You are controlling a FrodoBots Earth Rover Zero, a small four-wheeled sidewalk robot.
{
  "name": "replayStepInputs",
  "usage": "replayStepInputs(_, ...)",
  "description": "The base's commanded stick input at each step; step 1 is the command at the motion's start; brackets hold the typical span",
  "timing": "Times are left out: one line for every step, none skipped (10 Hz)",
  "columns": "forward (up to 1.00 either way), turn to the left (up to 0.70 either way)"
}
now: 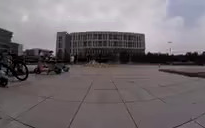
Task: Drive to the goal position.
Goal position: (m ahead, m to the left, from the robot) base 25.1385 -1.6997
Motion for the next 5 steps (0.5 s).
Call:
replayStepInputs(0.70, 0.00)
replayStepInputs(0.70, 0.00)
replayStepInputs(0.70, 0.00)
replayStepInputs(0.70, 0.00)
replayStepInputs(0.70, 0.00)
